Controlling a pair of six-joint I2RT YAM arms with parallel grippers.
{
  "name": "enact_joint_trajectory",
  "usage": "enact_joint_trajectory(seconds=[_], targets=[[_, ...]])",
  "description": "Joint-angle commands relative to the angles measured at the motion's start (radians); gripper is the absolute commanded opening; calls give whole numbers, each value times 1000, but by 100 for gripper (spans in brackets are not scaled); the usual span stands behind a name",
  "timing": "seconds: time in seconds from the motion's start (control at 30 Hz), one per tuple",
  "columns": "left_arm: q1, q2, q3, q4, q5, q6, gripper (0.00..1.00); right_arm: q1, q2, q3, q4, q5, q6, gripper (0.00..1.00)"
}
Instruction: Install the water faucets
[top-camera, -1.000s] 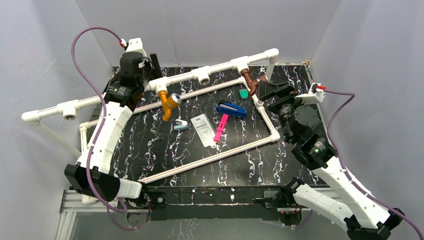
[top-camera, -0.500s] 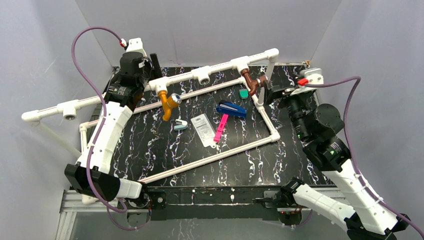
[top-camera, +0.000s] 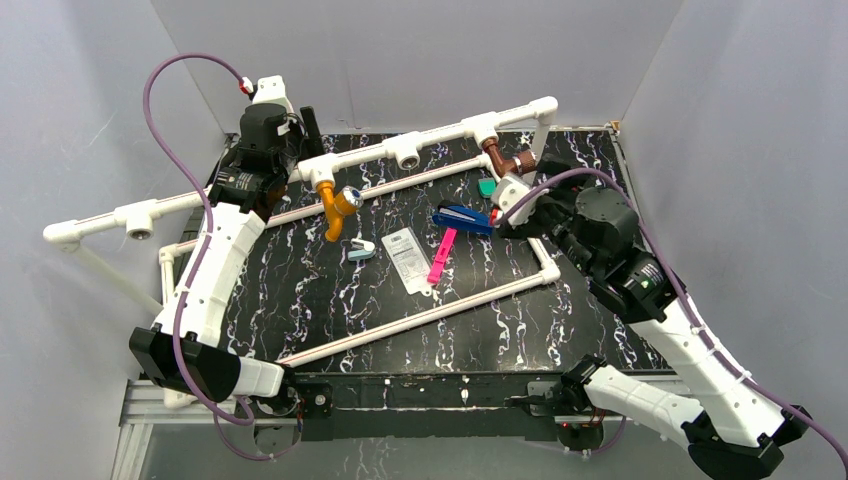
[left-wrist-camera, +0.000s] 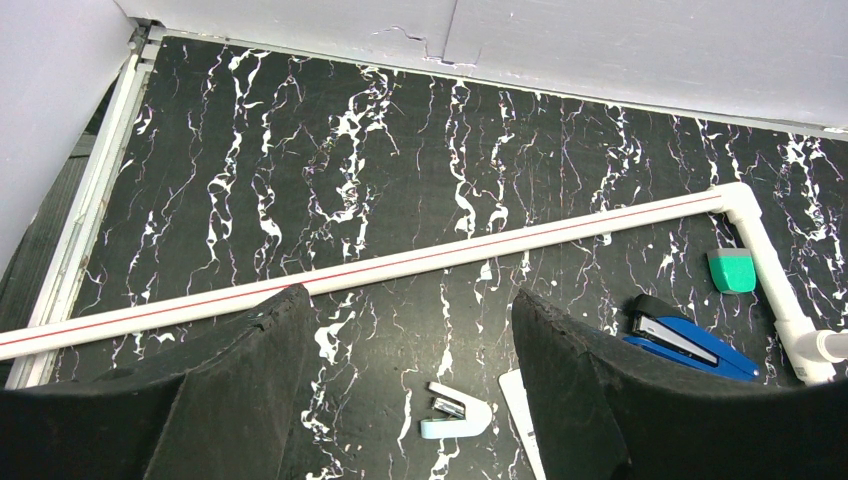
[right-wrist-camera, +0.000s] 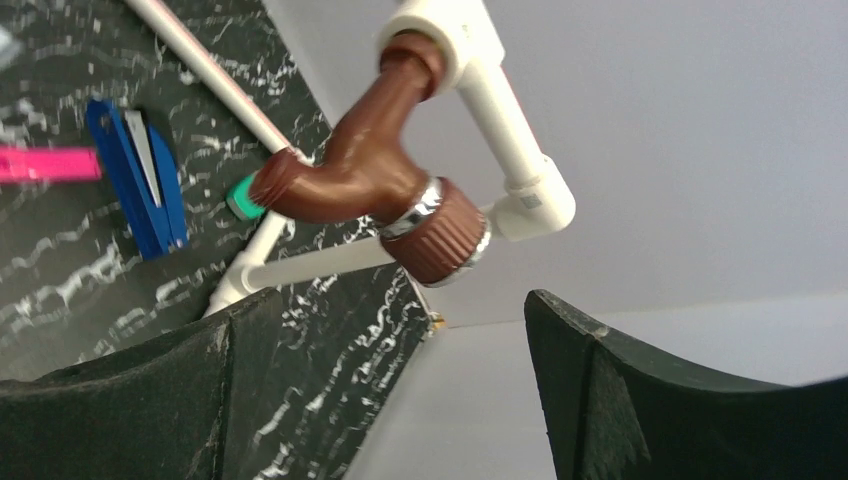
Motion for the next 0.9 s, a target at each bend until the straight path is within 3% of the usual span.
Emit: enact_joint_trajectory(seconds=[0.0,0.33,0.67,0.87], targets=[[-21,37,-53,-194,50,7,71,-1,3,39,-66,-46,-236,97],[-22,32,-66,-189,44,9,71,1,30,-75,215,-15,-584,96],[-25,45,-58,-189,48,11,71,5,134,-118,384,23,-678,91],[-29,51,-56,-191,43,13,71,12,163,-124,446,37,-697,82]])
